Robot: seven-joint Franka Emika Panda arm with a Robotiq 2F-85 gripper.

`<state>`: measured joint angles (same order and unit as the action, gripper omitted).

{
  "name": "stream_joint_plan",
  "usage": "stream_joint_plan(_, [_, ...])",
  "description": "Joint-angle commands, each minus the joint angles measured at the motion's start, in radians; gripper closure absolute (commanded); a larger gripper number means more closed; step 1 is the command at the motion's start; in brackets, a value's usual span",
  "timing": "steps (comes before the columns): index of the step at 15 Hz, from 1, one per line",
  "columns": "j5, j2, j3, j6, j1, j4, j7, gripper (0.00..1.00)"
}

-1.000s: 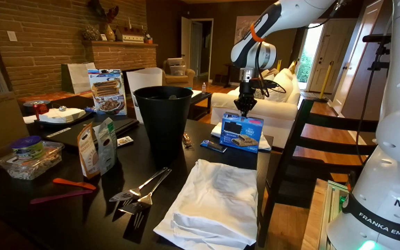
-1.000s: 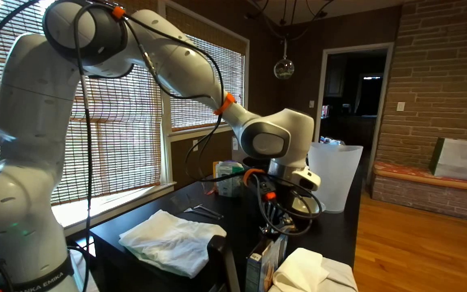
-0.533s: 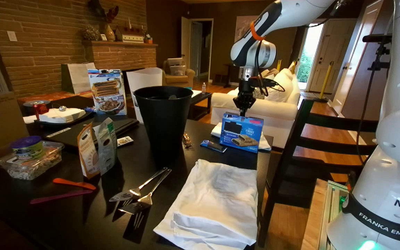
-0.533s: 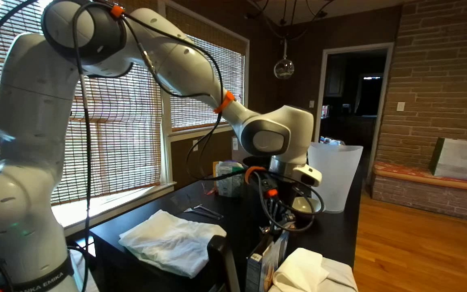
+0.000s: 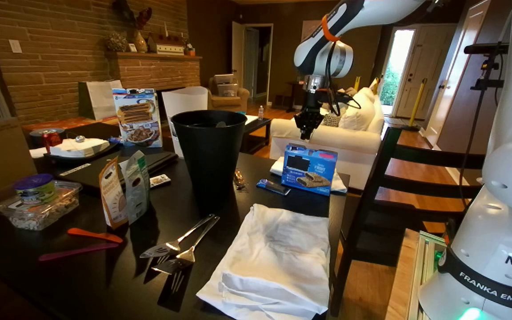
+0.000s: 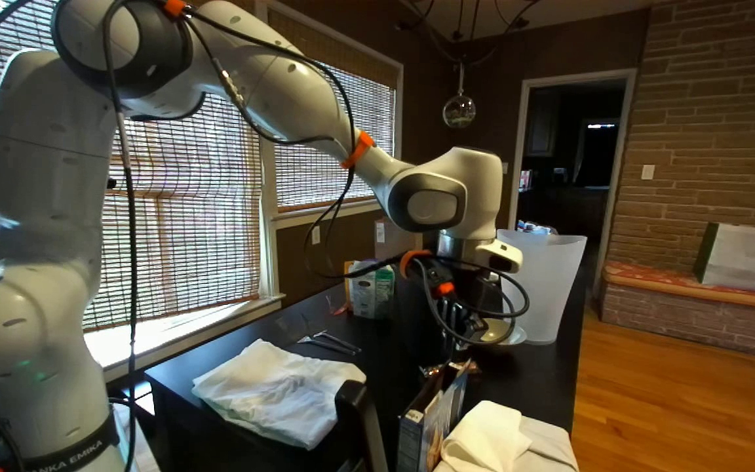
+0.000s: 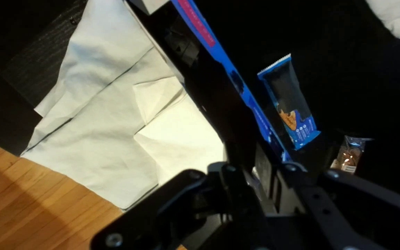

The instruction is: Put the left packet in the blue box

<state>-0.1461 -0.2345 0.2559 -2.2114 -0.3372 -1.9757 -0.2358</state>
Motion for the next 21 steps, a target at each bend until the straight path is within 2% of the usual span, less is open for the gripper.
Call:
stream_joint_plan(1, [0.033, 0.061, -0.001, 0.013, 0.009, -0.002, 0.001, 0.46])
stream_joint_plan(8, [0.117, 0.148, 0.004, 0.063, 0.023, -0.005, -0.028, 0.0])
stream_joint_plan(15, [0.115, 0.196, 0.006, 0.088, 0.031, -0.017, -0.025, 0.0])
stream_joint_plan(16, [0.091, 0.162, 0.006, 0.076, 0.029, 0.005, -0.024, 0.0])
stream_joint_plan(21, [0.091, 0.167, 0.007, 0.077, 0.029, 0.005, -0.024, 0.0])
